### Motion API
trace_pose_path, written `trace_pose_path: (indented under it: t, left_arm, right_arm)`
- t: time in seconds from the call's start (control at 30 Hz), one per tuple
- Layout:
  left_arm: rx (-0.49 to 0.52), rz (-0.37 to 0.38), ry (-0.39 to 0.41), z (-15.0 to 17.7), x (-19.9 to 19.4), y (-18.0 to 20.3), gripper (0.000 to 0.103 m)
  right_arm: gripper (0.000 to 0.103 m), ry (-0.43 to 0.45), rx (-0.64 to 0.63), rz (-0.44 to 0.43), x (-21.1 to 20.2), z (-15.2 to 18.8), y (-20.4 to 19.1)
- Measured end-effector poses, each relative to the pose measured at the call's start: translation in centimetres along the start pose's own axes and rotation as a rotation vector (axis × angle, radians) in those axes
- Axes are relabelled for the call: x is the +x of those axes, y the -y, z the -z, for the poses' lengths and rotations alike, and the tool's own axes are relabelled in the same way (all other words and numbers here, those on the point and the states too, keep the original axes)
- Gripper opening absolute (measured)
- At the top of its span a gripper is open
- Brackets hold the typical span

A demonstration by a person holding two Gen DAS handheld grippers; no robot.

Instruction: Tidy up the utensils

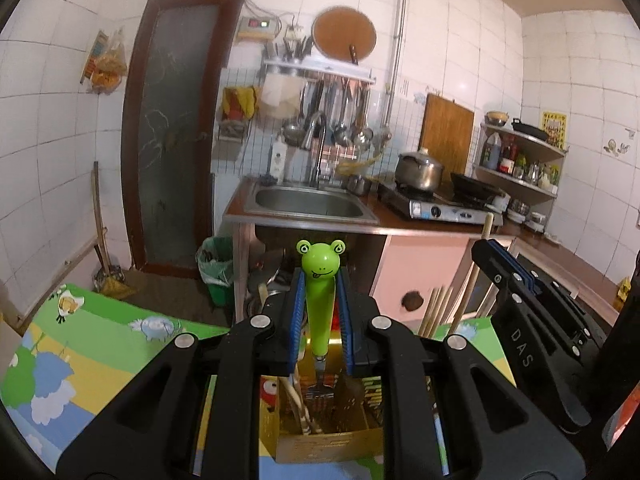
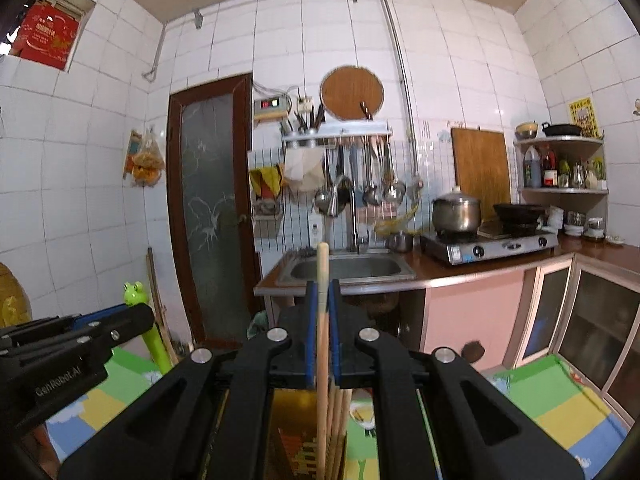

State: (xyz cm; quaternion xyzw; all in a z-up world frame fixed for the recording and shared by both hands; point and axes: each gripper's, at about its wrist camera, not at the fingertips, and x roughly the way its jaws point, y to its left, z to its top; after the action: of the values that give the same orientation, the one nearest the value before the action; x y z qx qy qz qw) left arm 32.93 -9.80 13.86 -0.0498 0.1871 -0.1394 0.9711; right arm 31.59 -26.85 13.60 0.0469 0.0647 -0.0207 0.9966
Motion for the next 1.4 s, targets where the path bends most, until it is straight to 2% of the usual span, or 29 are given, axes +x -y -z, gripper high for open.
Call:
trace_pose_path:
  t: [0.23,0.3,0.37,0.43,0.47,0.53,0.63,0.7,0.87,0.97,1.17,1.3,1.4]
  left_arm:
    - [-0.002,-0.019,-0.074,2.1,1.1,-1.1,0.015]
    - [-0.008,-0.021,-0.087,2.5,0.7,-1.5,0.017]
    - [-0.005,-0.033,-0.084,2.6,-0.2,-1.9,0.031]
    - [-0.003,-0.046,-0.056,2.7,-1.8,-2.3,0.058]
    - [0.004,-0.059,-0.028,2.7,-3.2,-2.4,0.063]
    - [0.014,-0.075,0.004,2.9,-5.4,-2.7,0.084]
    - [0.011,-0.096,0.043,3.9,-8.9,-3.4,0.096]
    - [0.008,-0.098,0.043,4.8,-10.7,-3.8,0.097]
    - [0.001,-0.108,0.023,8.8,-15.8,-5.1,0.098]
    - [-0.006,-0.115,0.036,11.4,-18.3,-5.5,0.098]
    - [0.009,-0.175,0.065,17.8,-22.1,-6.1,0.098]
    - [0.062,-0.198,0.057,20.1,-22.4,-6.3,0.098]
    - [0.094,-0.206,0.094,20.7,-22.5,-6.1,0.098]
  right_arm:
    - [0.006,-0.122,-0.027,0.016,1.3,2.6,0.3]
    - [0.007,-0.163,-0.039,0.046,1.3,3.2,0.7]
    - [0.010,-0.196,-0.038,0.080,0.9,3.6,1.2]
    - [0.043,-0.228,-0.012,0.089,0.1,3.7,2.0]
    - [0.065,-0.227,0.012,0.095,-0.7,3.7,2.6]
    - [0.066,-0.226,0.010,0.118,-2.8,3.7,3.1]
    - [0.070,-0.230,-0.018,0.134,-5.9,3.9,3.2]
    - [0.081,-0.223,-0.031,0.147,-8.3,4.3,3.2]
    - [0.099,-0.185,-0.020,0.142,-15.0,5.8,2.3]
    - [0.098,-0.146,-0.052,0.146,-18.8,7.4,0.9]
    - [0.098,-0.157,-0.123,0.120,-23.4,11.1,-1.9]
    - [0.098,-0.139,-0.068,0.117,-25.1,13.2,-2.1]
    - [0.098,-0.131,-0.062,0.130,-25.4,14.6,-2.0]
